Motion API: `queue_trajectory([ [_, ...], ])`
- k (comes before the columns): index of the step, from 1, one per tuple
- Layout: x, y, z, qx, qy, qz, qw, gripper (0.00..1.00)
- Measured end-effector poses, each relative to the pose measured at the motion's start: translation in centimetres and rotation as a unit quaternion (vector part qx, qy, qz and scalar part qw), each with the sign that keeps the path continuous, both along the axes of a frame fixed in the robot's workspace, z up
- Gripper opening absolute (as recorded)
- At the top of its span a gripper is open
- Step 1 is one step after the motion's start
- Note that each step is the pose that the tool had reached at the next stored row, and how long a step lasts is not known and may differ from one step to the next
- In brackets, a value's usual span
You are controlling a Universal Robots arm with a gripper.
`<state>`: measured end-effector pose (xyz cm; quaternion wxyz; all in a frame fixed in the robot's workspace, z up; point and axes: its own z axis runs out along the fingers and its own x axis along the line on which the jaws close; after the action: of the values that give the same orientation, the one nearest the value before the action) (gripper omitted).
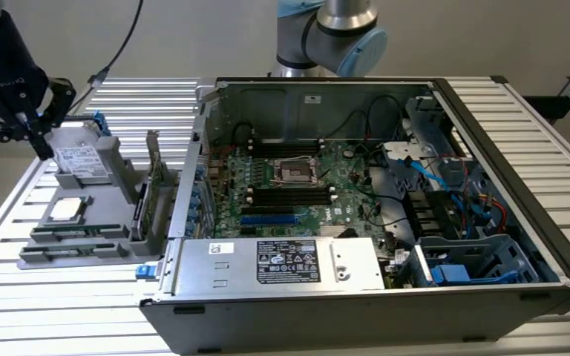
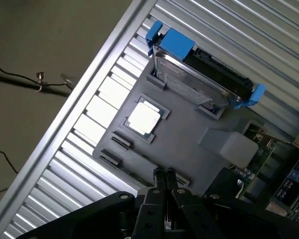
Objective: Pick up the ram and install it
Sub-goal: 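Pick up the ram and move it above insertion slot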
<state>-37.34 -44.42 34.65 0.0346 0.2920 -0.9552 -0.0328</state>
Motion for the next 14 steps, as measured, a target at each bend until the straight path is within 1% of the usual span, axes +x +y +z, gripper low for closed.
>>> queue_trajectory([
  [2,0.0,0.0,-0.12,0.0,0.0,0.018,0.9998,0.1],
  [4,0.0,0.0,-0.23,0.0,0.0,0.036,0.9994,0.1],
  [7,0.0,0.0,-0.45,0.0,-0.0001,0.064,0.998,0.1],
  [10,0.0,0.0,-0.8,0.0,-0.0007,0.091,0.9959,0.1],
  [12,0.0,0.0,-1.01,-0.0001,-0.0019,0.108,0.9941,0.1],
  [14,0.0,0.0,-1.17,-0.0003,-0.0038,0.124,0.9922,0.1],
])
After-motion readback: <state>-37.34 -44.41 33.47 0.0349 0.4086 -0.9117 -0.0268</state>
